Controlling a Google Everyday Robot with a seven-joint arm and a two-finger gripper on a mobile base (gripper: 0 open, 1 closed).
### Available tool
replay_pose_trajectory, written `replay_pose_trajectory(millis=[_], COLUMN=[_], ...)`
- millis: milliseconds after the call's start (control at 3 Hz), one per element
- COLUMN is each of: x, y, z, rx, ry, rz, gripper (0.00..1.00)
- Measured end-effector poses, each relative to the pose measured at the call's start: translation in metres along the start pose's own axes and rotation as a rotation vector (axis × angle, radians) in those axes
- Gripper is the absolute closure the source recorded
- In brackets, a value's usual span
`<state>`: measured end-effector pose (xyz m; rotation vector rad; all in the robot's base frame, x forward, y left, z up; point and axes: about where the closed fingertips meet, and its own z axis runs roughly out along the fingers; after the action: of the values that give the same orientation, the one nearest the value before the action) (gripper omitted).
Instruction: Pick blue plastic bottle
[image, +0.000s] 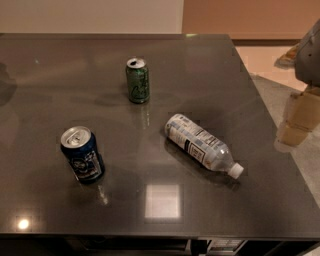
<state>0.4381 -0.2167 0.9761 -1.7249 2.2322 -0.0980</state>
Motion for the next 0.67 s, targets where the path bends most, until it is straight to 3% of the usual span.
replay_pose_trajectory(millis=[667], x=[-0.0028], y=[0.0001], z=[0.0004], rx=[0.0], ry=[0.002], rz=[0.01], gripper=[0.0])
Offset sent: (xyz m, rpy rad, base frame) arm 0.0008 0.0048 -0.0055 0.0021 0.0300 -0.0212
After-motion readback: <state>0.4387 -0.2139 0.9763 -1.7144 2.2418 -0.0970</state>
